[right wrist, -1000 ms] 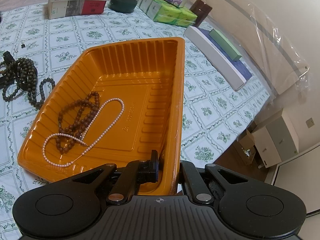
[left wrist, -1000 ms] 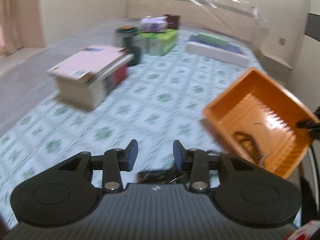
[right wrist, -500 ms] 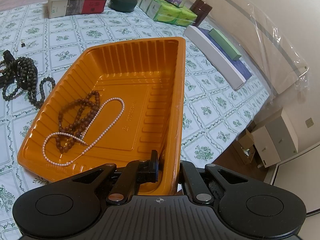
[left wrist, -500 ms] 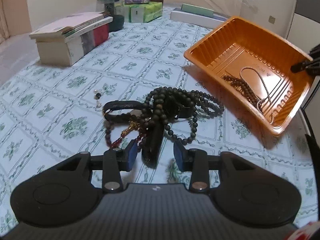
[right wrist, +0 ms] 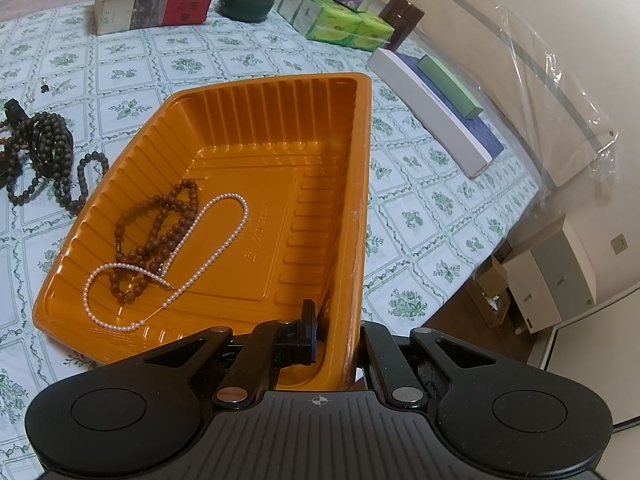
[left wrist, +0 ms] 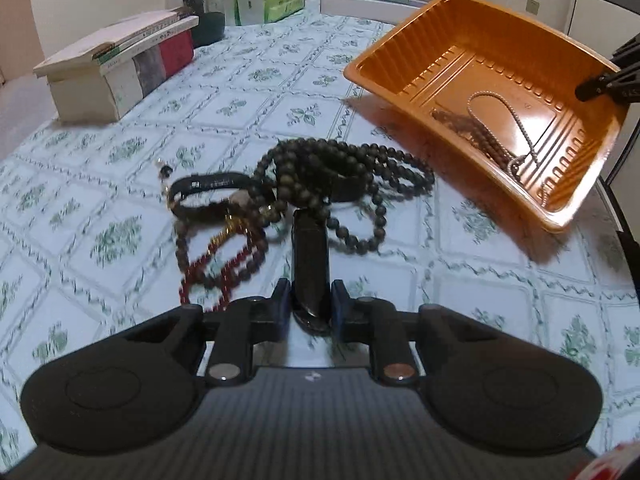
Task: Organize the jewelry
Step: 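Grasp a black piece from the pile with the left tool, then place the black piece into the tray and open the left tool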
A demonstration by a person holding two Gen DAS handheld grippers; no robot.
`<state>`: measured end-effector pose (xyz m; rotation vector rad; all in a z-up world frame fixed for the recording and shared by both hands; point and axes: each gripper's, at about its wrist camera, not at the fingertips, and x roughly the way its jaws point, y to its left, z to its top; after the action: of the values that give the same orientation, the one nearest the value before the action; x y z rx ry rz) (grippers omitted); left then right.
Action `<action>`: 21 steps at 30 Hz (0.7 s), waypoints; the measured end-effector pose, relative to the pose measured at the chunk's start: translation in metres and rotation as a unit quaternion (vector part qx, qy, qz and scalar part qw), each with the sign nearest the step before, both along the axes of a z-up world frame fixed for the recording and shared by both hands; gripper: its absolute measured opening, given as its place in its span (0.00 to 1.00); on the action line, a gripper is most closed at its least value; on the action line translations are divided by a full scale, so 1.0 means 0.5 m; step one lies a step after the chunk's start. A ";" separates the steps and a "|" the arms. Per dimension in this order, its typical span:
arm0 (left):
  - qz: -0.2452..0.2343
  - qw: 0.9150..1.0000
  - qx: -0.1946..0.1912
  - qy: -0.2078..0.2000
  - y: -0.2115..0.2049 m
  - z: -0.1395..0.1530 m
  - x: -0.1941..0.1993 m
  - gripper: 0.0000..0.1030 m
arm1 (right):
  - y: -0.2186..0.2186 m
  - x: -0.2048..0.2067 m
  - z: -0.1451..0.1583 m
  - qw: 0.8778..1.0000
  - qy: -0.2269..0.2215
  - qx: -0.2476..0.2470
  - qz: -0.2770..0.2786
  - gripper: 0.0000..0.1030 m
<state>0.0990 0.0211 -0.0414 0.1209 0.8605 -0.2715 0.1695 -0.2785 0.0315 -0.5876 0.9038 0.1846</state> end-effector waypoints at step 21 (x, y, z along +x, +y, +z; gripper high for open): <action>0.014 0.999 -0.038 0.009 -0.012 0.025 -0.015 0.18 | -0.002 0.003 -0.002 1.000 0.001 0.002 -0.002 0.04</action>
<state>0.0916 0.0150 -0.0290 0.0345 0.8673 -0.2787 0.1709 -0.2797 0.0305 -0.5828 0.9060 0.1829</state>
